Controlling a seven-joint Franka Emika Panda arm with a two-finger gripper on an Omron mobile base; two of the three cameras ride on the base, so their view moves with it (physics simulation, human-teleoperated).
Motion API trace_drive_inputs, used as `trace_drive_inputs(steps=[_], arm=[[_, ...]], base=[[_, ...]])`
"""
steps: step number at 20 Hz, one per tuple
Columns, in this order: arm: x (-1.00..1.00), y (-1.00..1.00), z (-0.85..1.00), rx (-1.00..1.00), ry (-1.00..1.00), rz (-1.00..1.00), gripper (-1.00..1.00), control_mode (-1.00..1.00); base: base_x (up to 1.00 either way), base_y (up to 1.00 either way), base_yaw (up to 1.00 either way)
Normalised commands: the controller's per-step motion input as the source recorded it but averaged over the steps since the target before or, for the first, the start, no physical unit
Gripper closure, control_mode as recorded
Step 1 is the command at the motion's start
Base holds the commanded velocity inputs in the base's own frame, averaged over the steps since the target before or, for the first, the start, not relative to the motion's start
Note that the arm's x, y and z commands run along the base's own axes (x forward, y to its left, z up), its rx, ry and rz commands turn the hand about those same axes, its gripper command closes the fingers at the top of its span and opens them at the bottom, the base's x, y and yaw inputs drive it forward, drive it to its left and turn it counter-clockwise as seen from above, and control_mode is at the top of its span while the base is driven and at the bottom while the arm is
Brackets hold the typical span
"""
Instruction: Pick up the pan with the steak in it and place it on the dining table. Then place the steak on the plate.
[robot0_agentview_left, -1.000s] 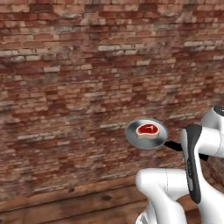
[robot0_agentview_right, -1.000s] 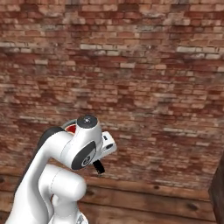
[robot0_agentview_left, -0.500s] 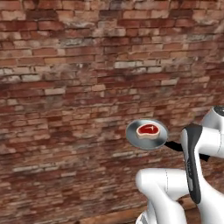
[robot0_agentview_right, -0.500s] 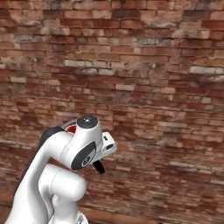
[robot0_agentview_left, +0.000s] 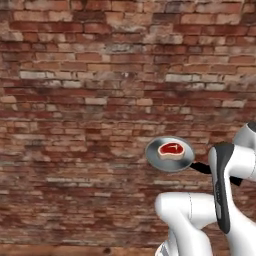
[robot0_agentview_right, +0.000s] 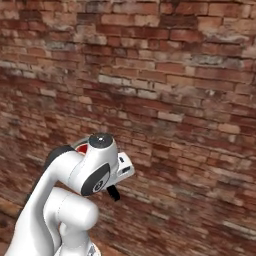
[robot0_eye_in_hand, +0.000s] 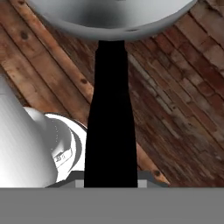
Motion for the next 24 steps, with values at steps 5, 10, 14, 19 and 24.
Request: trace_drive_inputs(steps=[5,10,14,19,24], arm=[[0.00,0.00,0.00,0.00,0.00,0.00,1.00,1.00],[0.00,0.00,0.00,0.00,0.00,0.00,1.00,1.00],[0.00,0.00,0.00,0.00,0.00,0.00,1.00,1.00],[0.00,0.00,0.00,0.00,0.00,0.00,1.00,1.00],[0.00,0.00,0.00,0.00,0.00,0.00,1.00,1.00]], base=[[-0.04,0.00,0.50],[-0.03,0.00,0.50],[-0.03,0.00,0.50],[-0.03,0.00,0.50],[-0.02,0.00,0.49]])
